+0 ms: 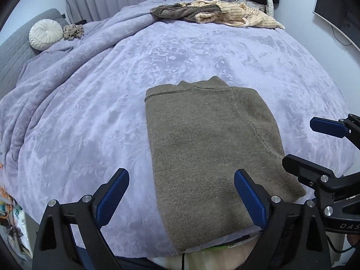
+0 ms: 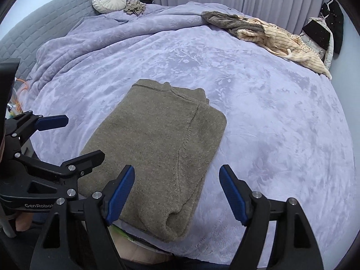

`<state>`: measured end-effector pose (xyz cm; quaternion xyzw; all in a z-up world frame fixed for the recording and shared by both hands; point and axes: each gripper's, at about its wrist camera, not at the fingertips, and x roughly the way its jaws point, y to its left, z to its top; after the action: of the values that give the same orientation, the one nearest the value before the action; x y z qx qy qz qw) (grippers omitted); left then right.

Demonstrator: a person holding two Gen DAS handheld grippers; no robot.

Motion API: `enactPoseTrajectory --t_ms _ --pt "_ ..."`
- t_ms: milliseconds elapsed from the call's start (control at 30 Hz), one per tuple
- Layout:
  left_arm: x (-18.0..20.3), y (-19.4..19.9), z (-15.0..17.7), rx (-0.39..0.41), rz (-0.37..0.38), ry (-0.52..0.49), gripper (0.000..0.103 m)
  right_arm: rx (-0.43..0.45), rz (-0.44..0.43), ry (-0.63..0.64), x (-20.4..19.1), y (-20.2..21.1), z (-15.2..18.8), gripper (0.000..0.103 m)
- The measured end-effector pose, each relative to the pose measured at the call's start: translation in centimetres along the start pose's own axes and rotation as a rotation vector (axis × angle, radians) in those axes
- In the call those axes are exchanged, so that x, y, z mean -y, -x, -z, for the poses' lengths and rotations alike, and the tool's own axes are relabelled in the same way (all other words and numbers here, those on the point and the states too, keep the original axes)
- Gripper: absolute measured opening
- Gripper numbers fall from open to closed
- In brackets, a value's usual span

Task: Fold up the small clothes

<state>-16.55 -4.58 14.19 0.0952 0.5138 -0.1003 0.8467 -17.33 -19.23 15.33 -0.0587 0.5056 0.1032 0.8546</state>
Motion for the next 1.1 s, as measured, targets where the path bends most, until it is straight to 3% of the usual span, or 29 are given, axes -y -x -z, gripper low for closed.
enactPoseTrajectory --t_ms 100,200,267,667,1100 --pt "0.5 0.4 0.5 0.034 -0.056 -0.009 0.095 -0.001 0.006 0.017 -0.6 0.1 0.2 0.080" --pt "0.5 0.3 0.6 0.020 -0.098 0.005 0.095 0.000 0.015 0.023 -0.9 0.2 0.2 0.080" --pt "0.4 0.1 0.5 -0.006 -0.060 -0.002 0.095 -0.002 0.019 0.021 -0.9 0.2 0.2 0.080" --pt "0.3 -0.3 0.3 -0.021 -0.032 0.006 0.095 -0.001 0.027 0.035 -1.0 0.4 0.0 0.080" --pt "-0.4 -2.2 -0.4 -0.076 -0.044 0.029 0.095 -0.065 0.014 0.061 -1.1 -0.6 -0.8 0.080"
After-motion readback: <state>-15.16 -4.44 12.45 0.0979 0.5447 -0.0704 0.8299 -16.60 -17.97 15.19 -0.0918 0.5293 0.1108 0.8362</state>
